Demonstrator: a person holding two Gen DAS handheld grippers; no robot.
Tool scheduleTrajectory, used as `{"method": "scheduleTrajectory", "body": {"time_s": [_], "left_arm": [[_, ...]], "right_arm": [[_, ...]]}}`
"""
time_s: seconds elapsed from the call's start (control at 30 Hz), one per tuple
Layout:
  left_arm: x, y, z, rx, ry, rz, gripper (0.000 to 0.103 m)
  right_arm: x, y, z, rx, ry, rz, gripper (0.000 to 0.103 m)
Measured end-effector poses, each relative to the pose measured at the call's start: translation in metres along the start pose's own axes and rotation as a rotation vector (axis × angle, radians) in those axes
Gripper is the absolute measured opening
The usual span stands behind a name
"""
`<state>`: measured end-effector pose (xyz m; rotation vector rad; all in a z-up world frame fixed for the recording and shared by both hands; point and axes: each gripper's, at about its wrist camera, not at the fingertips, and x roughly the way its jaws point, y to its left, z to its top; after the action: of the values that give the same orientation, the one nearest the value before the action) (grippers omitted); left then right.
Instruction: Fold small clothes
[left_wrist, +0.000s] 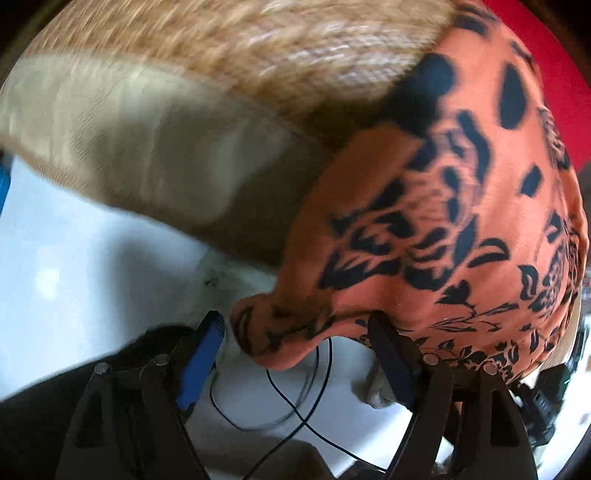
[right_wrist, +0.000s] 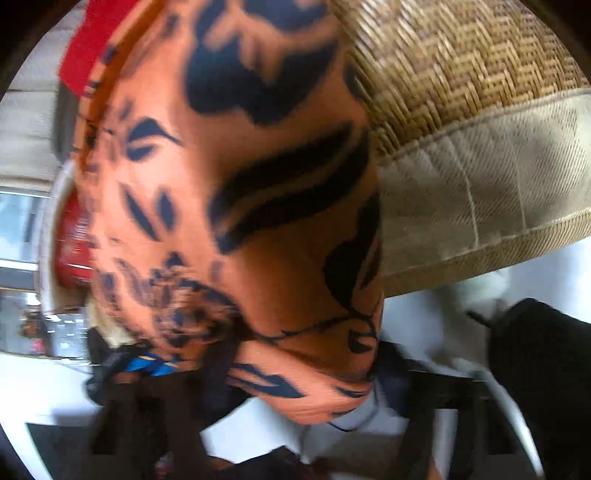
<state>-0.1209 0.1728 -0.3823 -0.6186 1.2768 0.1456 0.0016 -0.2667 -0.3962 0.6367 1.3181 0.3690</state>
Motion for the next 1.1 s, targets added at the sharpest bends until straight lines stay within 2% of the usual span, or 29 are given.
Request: {"method": "scheduleTrajectory", "body": {"time_s": [0.07, 0.1, 0.2, 0.3, 0.43, 0.53, 0.6, 0.7, 0.77, 0.8, 0.87, 0.9, 0.93, 1.0, 1.1], "left_arm": [[-0.005, -0.002, -0.001, 0.036, -0.026, -0.021, 0.036], [-0.005, -0.005, -0.002, 0.041, -0.02, -0.037, 0.009], [-0.015, -0.016, -0.007, 0.063, -0.034, -0.089, 0.008], [-0.044, -0.035, -0.018, 0.122, -0.062, -0.218, 0.008], [-0.082, -0.067, -0.023, 0.226, -0.103, -0.311, 0.008], [-0.119, -0.081, -0.014, 0.25, -0.142, -0.397, 0.008], [-0.136, -0.084, 0.009, 0.248, -0.177, -0.432, 0.008], [-0.164, -0.088, 0.033, 0.25, -0.22, -0.456, 0.008], [-0.179, -0.097, 0.04, 0.275, -0.245, -0.477, 0.008], [-0.181, -0.102, 0.041, 0.295, -0.252, -0.468, 0.008], [-0.183, -0.111, 0.042, 0.336, -0.259, -0.438, 0.008], [-0.181, -0.113, 0.044, 0.351, -0.261, -0.416, 0.008], [-0.175, -0.115, 0.044, 0.356, -0.248, -0.41, 0.008], [-0.159, -0.11, 0.042, 0.334, -0.209, -0.416, 0.008], [-0.145, -0.102, 0.042, 0.309, -0.175, -0.413, 0.008]], "right_arm": [[-0.006, 0.006, -0.005, -0.01, -0.003, -0.002, 0.028], [-0.008, 0.011, -0.009, -0.026, 0.001, -0.009, 0.023], [-0.019, 0.031, -0.023, -0.067, -0.004, 0.008, 0.017], [-0.041, 0.054, -0.029, -0.103, -0.046, 0.086, 0.015], [-0.072, 0.086, -0.027, -0.167, -0.077, 0.162, 0.015], [-0.09, 0.108, -0.015, -0.198, -0.113, 0.218, 0.014], [-0.099, 0.114, -0.002, -0.2, -0.123, 0.247, 0.014], [-0.101, 0.122, 0.016, -0.201, -0.118, 0.142, 0.014], [-0.109, 0.113, 0.02, -0.182, -0.122, 0.098, 0.015], [-0.112, 0.105, 0.021, -0.156, -0.114, 0.046, 0.017], [-0.115, 0.085, 0.022, -0.117, -0.096, -0.041, 0.035], [-0.114, 0.071, 0.02, -0.092, -0.089, -0.076, 0.071], [-0.114, 0.057, 0.016, -0.067, -0.086, -0.105, 0.094], [-0.114, 0.031, 0.008, -0.023, -0.102, -0.132, 0.093], [-0.1, 0.004, 0.006, 0.004, -0.101, -0.101, 0.093]]}}
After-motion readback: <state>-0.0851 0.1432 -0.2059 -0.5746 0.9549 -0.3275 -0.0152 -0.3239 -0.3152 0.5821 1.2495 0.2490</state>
